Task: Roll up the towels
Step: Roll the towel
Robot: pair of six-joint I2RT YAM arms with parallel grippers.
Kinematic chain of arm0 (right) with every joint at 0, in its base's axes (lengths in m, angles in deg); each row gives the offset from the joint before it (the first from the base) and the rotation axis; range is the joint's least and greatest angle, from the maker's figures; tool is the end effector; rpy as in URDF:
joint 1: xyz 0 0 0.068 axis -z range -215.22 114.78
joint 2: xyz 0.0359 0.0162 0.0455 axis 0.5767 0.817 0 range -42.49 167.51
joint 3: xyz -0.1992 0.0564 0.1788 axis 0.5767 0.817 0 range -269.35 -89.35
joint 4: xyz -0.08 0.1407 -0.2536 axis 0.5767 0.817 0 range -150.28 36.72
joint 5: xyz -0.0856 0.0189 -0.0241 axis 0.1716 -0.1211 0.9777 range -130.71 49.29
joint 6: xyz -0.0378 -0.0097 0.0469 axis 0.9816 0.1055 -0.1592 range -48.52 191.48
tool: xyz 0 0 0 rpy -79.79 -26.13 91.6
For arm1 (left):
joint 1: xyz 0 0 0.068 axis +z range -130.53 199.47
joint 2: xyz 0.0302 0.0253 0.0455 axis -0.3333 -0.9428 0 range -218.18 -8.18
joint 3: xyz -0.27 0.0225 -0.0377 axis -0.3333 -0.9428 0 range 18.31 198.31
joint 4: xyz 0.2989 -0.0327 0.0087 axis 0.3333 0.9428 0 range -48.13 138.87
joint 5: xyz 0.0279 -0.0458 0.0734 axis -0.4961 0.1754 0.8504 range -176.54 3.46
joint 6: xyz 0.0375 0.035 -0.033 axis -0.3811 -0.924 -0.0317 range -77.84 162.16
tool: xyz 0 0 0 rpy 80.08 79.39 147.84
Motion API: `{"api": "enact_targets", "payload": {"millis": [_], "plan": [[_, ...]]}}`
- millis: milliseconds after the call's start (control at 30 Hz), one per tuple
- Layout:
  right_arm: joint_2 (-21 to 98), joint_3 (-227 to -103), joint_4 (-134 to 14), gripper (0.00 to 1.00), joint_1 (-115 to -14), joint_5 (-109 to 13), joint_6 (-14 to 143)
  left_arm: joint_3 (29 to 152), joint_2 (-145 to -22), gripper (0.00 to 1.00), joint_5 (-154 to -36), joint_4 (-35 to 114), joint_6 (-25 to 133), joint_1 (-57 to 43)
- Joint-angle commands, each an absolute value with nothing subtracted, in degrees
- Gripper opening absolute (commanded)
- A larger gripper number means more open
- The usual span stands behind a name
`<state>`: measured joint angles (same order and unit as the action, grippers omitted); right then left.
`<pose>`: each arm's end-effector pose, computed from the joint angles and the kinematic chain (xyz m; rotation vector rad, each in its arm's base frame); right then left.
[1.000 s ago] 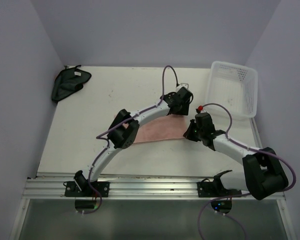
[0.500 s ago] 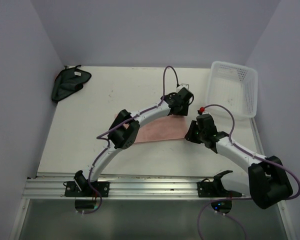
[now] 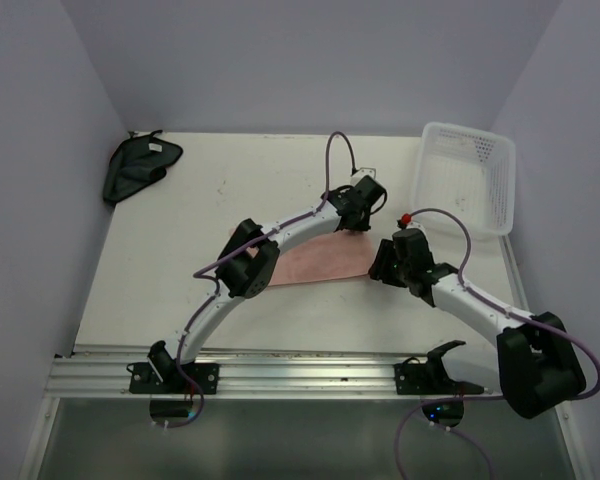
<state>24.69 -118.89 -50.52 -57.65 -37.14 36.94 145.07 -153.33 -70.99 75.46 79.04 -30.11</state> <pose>0.2430 0.0973 0.1420 0.2859 2.4155 0.3857 0.3989 -0.4495 0.1385 0.1568 2.4565 -0.3355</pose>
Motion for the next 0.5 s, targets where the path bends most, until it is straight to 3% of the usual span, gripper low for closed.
{"api": "enact_targets", "payload": {"millis": [0,467], "plan": [[26.59,-120.03,-54.03,0.49,-57.81,-32.46,37.02,142.68,-155.58,0.31,-73.62,78.35,80.22,-30.89],[26.68,-117.74,-63.10,0.48,-57.81,-34.13,37.91,136.53,-150.13,0.30,-75.03,73.34,80.57,-31.42]]}}
